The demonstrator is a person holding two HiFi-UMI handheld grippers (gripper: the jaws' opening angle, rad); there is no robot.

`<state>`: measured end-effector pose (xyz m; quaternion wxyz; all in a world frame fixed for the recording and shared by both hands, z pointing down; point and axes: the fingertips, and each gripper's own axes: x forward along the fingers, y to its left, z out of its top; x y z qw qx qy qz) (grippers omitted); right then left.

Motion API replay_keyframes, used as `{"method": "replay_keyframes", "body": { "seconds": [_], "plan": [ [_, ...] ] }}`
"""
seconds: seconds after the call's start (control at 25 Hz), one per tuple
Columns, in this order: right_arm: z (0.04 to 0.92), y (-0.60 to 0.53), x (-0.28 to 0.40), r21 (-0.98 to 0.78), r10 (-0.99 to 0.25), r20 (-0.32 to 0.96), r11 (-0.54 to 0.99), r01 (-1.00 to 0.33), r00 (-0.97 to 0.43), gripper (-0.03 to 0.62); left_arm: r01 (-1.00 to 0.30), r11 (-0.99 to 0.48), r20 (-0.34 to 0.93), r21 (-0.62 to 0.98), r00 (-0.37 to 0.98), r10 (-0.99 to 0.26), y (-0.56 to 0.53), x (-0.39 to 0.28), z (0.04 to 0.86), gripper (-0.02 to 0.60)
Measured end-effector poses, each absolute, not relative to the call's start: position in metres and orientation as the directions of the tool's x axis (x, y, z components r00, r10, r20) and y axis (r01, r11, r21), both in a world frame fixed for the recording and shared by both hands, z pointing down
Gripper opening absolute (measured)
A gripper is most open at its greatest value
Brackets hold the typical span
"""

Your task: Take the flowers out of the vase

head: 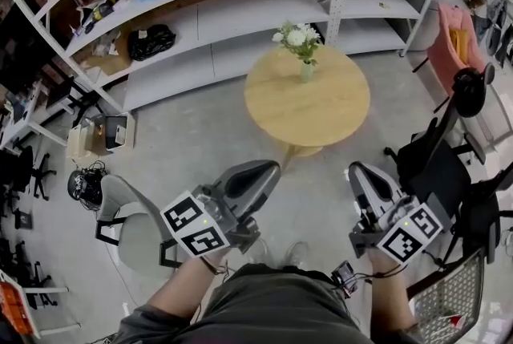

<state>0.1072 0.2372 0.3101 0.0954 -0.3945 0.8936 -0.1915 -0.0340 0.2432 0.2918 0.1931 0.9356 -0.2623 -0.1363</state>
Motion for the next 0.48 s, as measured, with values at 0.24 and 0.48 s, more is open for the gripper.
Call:
{"method": "replay_keyframes", "body": {
  "seconds": [0.24, 0.48],
  "plan": [
    [0.311, 0.242, 0.119, -0.420, -0.731, -0.023, 0.626, -0.657, -0.682, 0.014, -0.463, -0.773, -0.149, 0.434, 0.809, -0.568, 0.247, -0.028, 0.295, 0.006],
    [0.314, 0.244, 0.128, -0.422, -0.721, -0.029, 0.637, -0.645, -0.693, 0.014, -0.485, -0.762, -0.137, 0.429, 0.799, -0.586, 0.252, -0.021, 0.299, 0.006]
  ]
}}
